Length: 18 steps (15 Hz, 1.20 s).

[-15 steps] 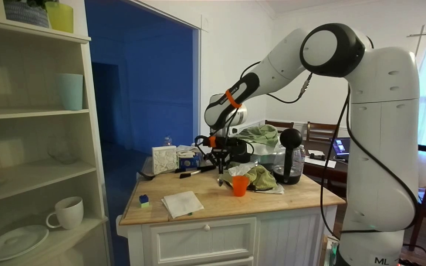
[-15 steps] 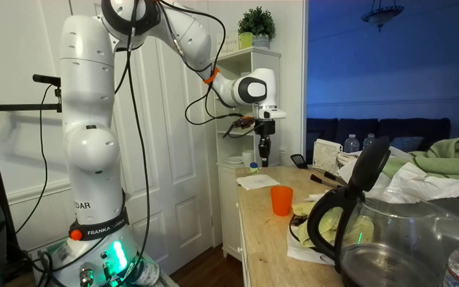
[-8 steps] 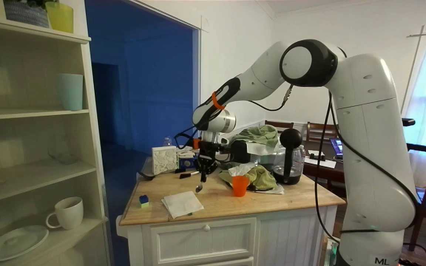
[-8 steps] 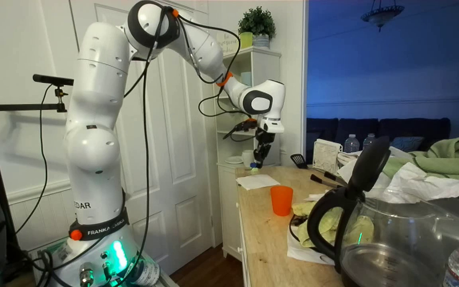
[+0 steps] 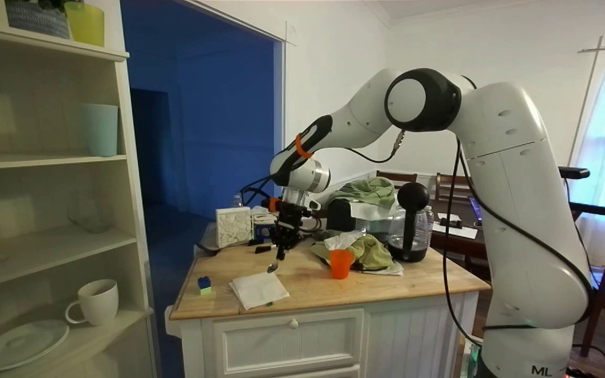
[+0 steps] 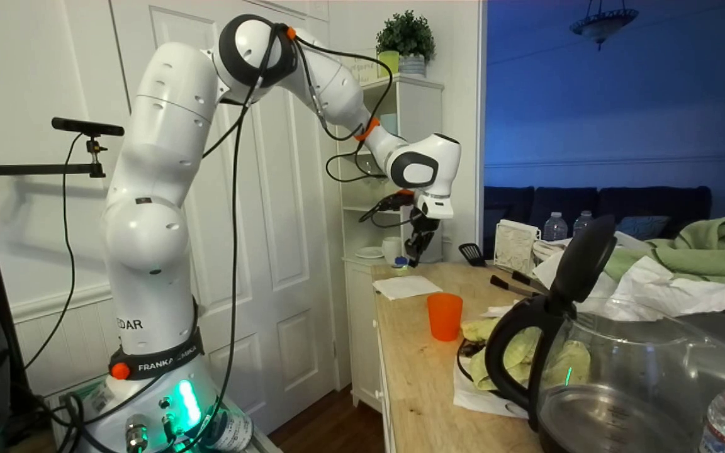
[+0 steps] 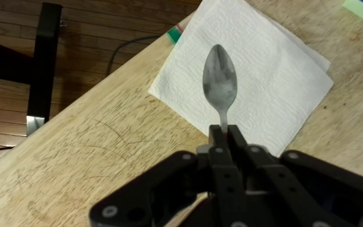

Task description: Move the spoon from the orange cup to the paper towel

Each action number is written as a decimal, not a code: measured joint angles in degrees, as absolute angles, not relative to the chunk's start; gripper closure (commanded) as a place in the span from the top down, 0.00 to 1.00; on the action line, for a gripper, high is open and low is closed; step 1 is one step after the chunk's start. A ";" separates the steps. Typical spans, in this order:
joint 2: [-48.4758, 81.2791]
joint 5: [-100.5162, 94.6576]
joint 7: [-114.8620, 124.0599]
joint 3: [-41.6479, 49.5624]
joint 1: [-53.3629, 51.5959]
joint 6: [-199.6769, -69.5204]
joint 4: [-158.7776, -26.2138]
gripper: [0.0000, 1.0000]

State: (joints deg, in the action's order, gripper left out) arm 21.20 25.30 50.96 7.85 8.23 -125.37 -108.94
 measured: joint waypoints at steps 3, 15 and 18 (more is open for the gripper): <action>21.20 25.29 50.96 7.85 8.21 -125.34 -108.90 0.02; 28.78 37.00 50.96 5.74 8.21 -126.36 -106.52 0.02; 31.10 38.44 50.97 5.62 8.20 -126.82 -104.53 0.02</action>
State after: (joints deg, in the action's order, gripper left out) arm 31.10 38.44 50.97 5.62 8.20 -126.82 -104.53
